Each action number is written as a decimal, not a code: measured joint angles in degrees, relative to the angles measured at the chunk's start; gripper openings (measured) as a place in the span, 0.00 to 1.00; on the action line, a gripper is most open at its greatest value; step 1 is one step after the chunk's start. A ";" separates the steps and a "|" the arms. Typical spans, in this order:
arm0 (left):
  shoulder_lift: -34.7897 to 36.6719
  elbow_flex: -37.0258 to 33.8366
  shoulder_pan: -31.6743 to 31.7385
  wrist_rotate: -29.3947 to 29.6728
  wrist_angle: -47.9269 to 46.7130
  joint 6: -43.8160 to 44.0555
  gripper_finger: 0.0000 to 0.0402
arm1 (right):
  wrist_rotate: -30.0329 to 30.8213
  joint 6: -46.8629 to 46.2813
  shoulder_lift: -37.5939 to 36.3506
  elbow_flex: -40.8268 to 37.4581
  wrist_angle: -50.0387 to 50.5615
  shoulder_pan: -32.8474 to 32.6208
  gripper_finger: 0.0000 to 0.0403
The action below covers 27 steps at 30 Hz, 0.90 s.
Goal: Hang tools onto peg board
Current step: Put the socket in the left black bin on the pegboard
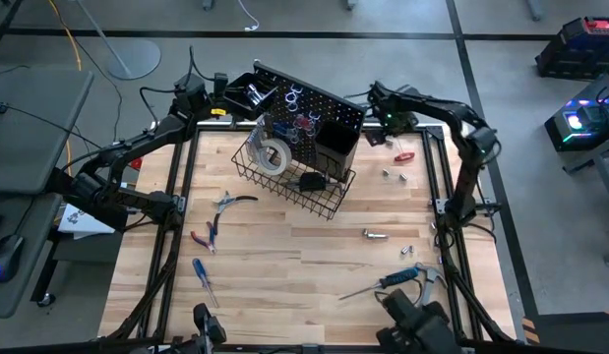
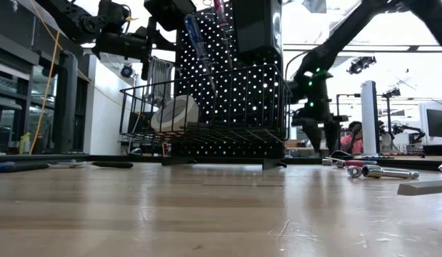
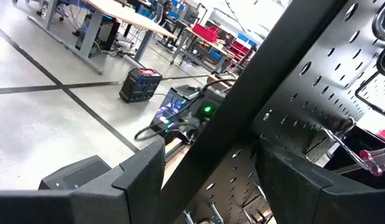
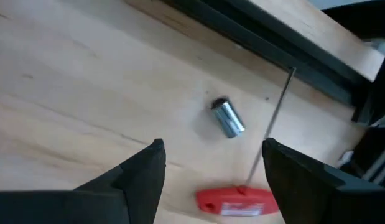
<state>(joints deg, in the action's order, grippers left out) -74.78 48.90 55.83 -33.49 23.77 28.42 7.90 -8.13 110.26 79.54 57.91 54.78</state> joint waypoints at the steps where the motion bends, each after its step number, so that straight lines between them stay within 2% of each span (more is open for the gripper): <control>1: 0.00 0.00 0.00 0.02 0.02 0.00 0.58 | 0.72 0.58 1.21 0.98 0.83 0.00 0.63; 7: 0.02 0.00 0.00 0.06 0.04 -0.01 0.58 | 0.83 4.61 6.57 4.24 0.71 0.00 0.63; 17: 0.07 0.00 0.00 0.13 0.03 0.03 0.58 | 0.03 9.00 11.62 4.32 1.25 2.34 0.61; 19: 0.07 0.00 0.00 0.13 -0.07 0.76 0.58 | -0.61 9.47 12.49 4.34 1.46 2.70 0.55; 21: 0.07 0.00 0.00 0.12 -0.09 1.38 0.58 | -1.98 9.48 12.92 4.36 1.49 2.88 0.44; 25: 0.07 0.00 0.00 0.10 -0.14 1.53 0.58 | -1.67 8.97 13.08 4.46 1.67 2.43 0.13; 26: 0.07 0.00 0.00 0.10 -0.12 1.53 0.58 | -1.57 8.82 13.07 4.57 1.95 2.12 0.09; 27: 0.07 0.00 0.00 0.10 -0.05 1.51 0.58 | -1.14 8.73 13.13 4.79 2.47 1.81 0.09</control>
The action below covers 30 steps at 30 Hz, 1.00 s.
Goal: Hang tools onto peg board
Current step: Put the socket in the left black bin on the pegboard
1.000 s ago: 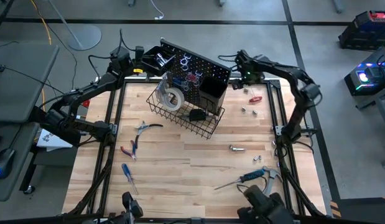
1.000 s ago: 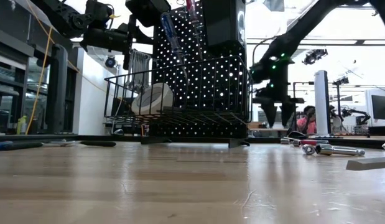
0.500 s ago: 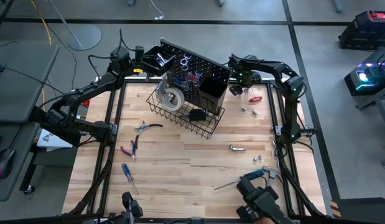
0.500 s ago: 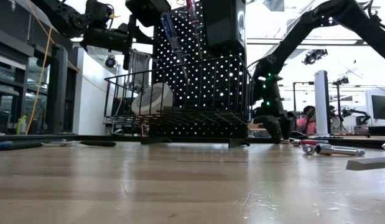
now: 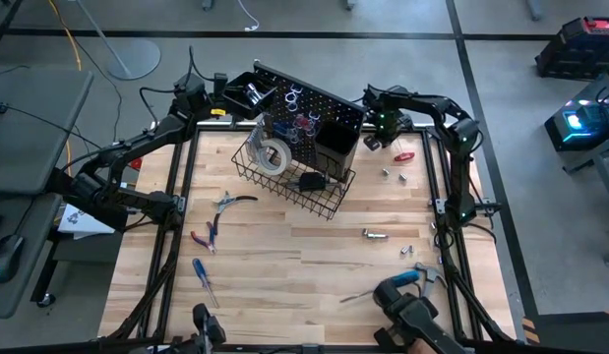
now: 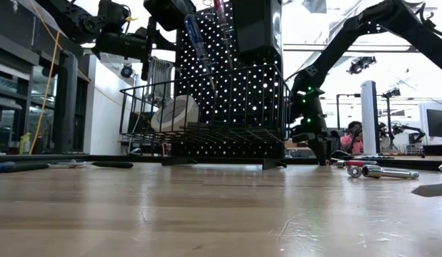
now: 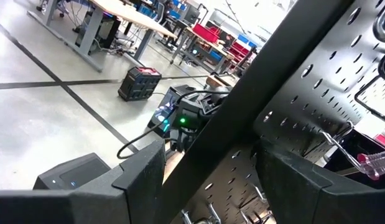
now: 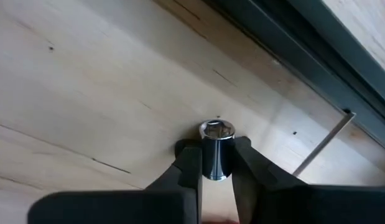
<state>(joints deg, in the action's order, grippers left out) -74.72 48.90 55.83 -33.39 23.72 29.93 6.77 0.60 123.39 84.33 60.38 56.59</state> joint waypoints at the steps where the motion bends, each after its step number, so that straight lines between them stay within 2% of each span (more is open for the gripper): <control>1: 0.02 0.00 0.00 0.00 0.11 0.00 0.58 | 0.32 -0.11 0.00 0.12 0.81 -0.32 0.09; 6: 1.25 0.00 1.73 -0.09 0.75 -0.43 0.58 | 0.08 -0.87 -2.83 0.09 2.92 -2.78 0.09; 13: 4.68 0.11 5.72 0.23 4.10 1.08 0.58 | -2.33 -9.61 -14.12 0.07 7.99 -5.64 0.09; 20: 5.74 0.11 6.65 -1.28 3.66 2.66 0.58 | 4.59 -21.84 -28.51 0.14 6.20 -8.36 0.09; 26: 5.68 0.09 6.36 -2.05 3.23 2.99 0.58 | 8.10 -29.49 -39.15 0.25 4.34 -8.43 0.09; 30: 5.66 0.09 6.36 -2.79 3.19 3.03 0.58 | 9.29 -32.08 -45.38 0.24 -3.29 -9.74 0.09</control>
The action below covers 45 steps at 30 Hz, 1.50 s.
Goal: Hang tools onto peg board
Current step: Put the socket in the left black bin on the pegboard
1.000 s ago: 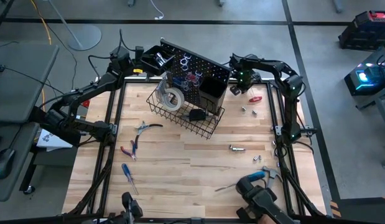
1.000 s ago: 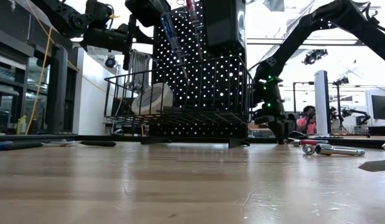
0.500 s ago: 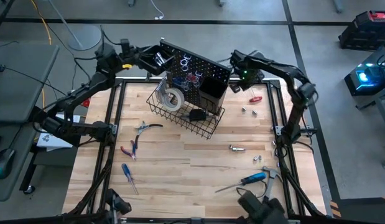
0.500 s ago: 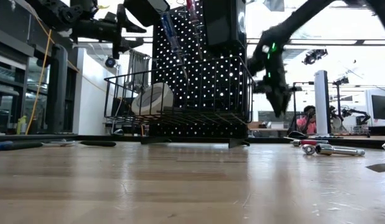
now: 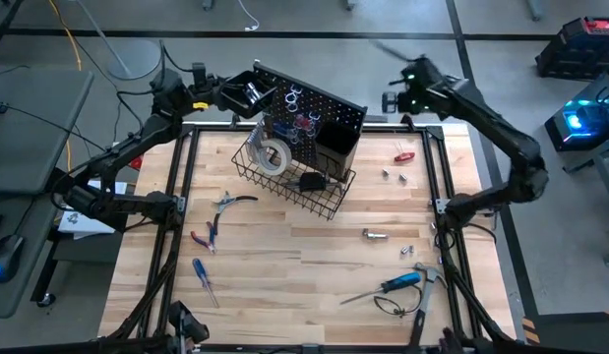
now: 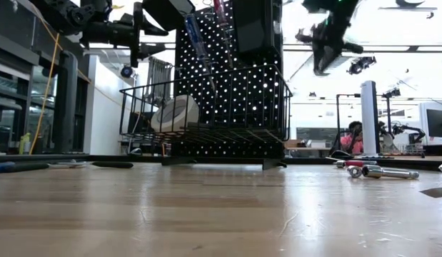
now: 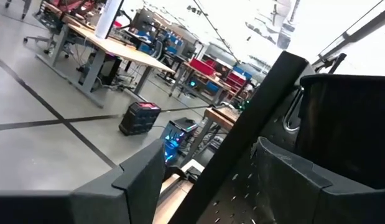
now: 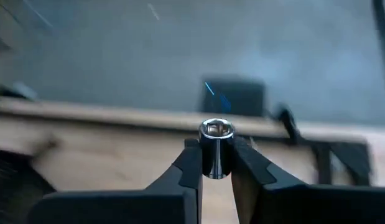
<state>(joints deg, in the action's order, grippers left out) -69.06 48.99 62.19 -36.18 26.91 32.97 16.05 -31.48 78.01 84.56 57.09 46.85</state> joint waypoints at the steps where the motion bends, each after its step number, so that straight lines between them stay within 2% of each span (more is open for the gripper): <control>1: 0.00 0.00 0.00 -0.42 -0.02 -0.01 0.58 | -0.02 -0.04 -1.29 0.01 -2.65 -0.70 0.09; 6: 0.00 0.00 0.00 -4.44 -0.02 2.20 0.58 | -0.79 -2.09 -5.48 0.01 -11.47 -3.87 0.09; 10: 0.00 0.00 0.00 -8.63 -0.20 2.43 0.58 | -0.53 -2.50 -6.45 0.01 -13.93 -6.08 0.09; 15: 0.00 -0.02 0.00 -9.67 -1.76 2.35 0.58 | -1.02 -3.22 -6.25 0.03 -15.14 -8.28 0.09; 24: -0.02 -0.08 -0.04 -9.43 -20.29 -9.16 0.58 | -2.73 -3.24 -6.17 0.03 -20.38 -9.13 0.09; 31: 0.10 -0.09 -0.04 -10.08 -22.46 -13.13 0.58 | -8.32 -2.45 -6.17 0.03 -27.86 -10.17 0.09; 37: 1.05 -0.09 0.04 -9.57 -22.35 -17.62 0.58 | -13.03 1.95 -6.17 0.05 -37.05 -15.91 0.09; 45: 1.05 -0.09 0.04 -8.29 -22.38 -18.24 0.58 | -12.93 8.71 -6.17 0.12 -47.07 -28.37 0.09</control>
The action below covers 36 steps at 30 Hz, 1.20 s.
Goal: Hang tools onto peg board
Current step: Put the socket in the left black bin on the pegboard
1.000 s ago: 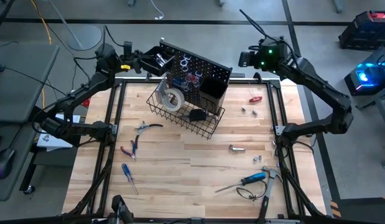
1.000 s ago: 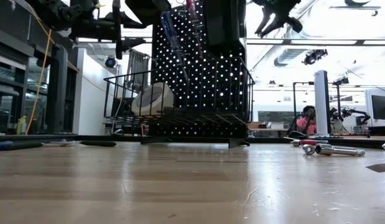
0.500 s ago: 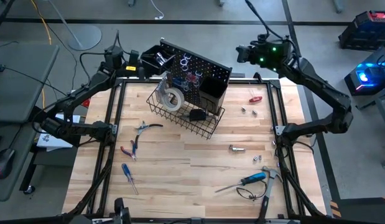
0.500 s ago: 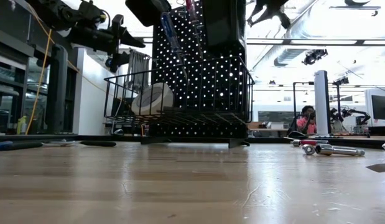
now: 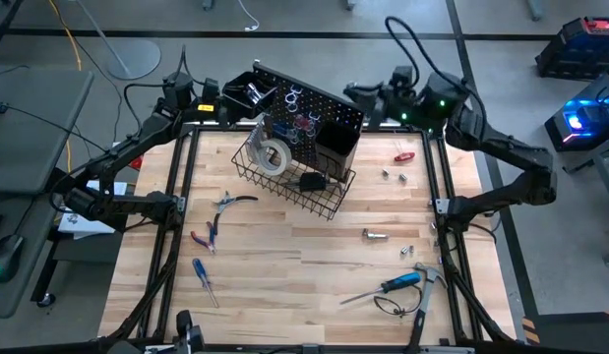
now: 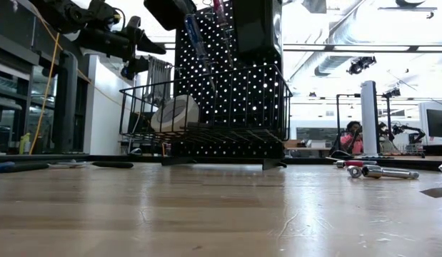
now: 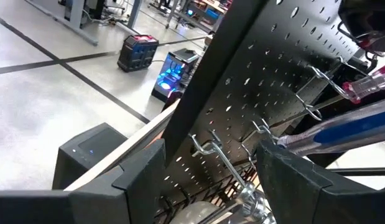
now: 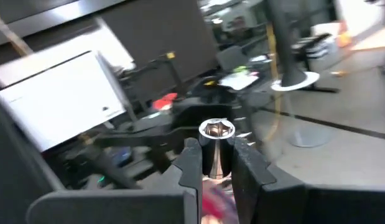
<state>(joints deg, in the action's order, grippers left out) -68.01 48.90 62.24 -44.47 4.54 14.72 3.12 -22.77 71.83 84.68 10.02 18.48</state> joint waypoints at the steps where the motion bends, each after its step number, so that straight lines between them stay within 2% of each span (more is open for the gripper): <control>1: 0.00 0.00 0.00 0.02 0.00 -0.03 0.58 | 0.32 0.28 0.00 0.00 -0.23 -1.60 0.09; 6: 0.00 0.00 0.00 0.04 -0.02 -0.20 0.58 | 1.94 -1.02 0.00 0.00 2.70 -8.92 0.09; 11: 0.00 0.00 0.00 0.07 -0.04 -0.02 0.58 | 11.91 -5.11 0.30 0.00 12.34 -14.14 0.09; 13: 0.00 0.00 0.00 0.10 -0.04 0.00 0.58 | 14.04 -6.29 0.93 0.00 12.99 -14.80 0.09; 15: -0.02 0.00 0.00 0.13 -0.03 0.00 0.58 | 14.50 -6.24 2.35 0.00 9.08 -14.90 0.09; 20: 0.09 0.00 0.94 0.14 -0.20 0.08 0.58 | 10.22 -1.67 5.27 0.00 -3.97 -15.18 0.09; 30: 6.97 0.00 10.28 2.13 -0.39 -1.80 0.58 | 10.16 0.28 6.61 0.00 -11.39 -15.14 0.09; 36: 10.06 0.00 12.17 2.88 -0.35 -1.38 0.58 | 10.56 2.93 14.08 2.24 -26.47 -13.78 0.09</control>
<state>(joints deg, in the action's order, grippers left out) -57.95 48.90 74.41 -41.58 4.19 13.34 13.68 -19.84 85.91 86.93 -16.45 4.70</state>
